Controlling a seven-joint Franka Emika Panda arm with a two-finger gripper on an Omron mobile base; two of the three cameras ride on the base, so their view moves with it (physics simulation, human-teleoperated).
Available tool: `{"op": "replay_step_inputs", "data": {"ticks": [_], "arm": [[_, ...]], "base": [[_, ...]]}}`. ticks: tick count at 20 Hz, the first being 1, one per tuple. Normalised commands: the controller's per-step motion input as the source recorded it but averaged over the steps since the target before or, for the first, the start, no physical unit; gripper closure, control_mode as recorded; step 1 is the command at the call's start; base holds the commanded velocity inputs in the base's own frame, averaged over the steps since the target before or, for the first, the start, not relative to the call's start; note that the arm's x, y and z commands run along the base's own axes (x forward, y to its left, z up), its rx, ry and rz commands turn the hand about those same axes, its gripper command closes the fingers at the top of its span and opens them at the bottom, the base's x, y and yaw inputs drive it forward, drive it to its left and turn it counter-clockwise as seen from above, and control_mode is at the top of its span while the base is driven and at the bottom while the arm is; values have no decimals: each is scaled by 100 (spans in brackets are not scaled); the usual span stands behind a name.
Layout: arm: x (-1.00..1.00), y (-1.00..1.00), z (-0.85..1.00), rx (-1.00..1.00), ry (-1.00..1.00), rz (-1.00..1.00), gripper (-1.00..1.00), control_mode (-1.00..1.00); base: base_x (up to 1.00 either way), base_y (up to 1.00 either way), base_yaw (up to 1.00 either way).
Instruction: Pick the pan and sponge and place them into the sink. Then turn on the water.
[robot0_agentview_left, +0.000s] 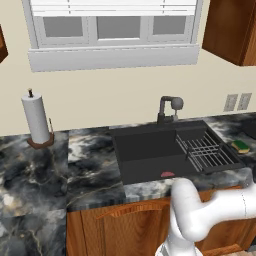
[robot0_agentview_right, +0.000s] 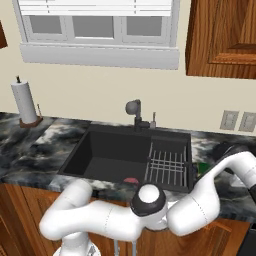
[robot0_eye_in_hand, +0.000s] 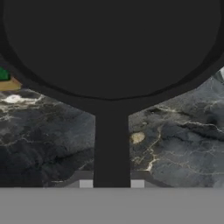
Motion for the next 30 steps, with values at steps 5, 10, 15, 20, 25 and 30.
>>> {"op": "replay_step_inputs", "data": {"ticks": [5,10,15,20,25,30], "arm": [[-8,32,43,-6,0,11,100,-100],[-14,32,36,-7,1,12,100,-100],[-21,32,25,-8,0,12,100,-100],[-20,38,4,-6,-7,8,100,-100],[-12,52,5,-5,-4,8,100,-100],[-10,49,16,-7,1,8,100,-100]], "base": [[0,0,0],[0,0,0],[0,0,0],[0,0,0],[0,0,0],[0,0,0]]}}
